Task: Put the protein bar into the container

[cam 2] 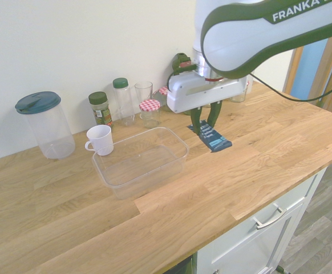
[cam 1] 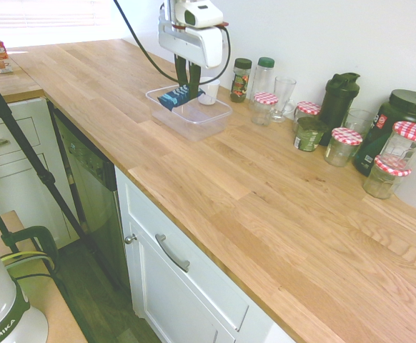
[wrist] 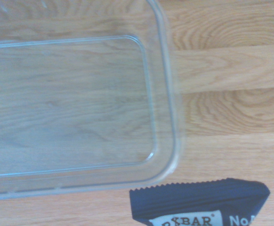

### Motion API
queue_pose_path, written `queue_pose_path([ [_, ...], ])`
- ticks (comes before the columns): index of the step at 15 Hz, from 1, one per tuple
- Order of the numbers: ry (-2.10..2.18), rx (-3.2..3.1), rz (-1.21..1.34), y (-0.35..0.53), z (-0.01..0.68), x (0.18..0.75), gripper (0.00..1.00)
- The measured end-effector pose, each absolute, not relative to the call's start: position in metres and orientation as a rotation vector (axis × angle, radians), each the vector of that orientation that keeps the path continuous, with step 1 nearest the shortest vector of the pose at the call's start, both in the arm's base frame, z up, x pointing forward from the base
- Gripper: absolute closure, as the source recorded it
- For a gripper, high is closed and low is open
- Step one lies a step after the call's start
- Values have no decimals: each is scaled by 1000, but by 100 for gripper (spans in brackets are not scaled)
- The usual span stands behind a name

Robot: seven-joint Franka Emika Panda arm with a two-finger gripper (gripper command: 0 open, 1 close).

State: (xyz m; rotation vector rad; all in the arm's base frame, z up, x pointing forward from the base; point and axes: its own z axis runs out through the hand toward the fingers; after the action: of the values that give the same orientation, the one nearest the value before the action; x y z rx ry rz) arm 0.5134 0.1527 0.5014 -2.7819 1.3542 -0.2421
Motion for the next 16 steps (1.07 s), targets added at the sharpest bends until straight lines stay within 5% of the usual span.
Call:
queue_pose_path([
  [16, 1387, -2857, -187, 242, 417, 584, 100],
])
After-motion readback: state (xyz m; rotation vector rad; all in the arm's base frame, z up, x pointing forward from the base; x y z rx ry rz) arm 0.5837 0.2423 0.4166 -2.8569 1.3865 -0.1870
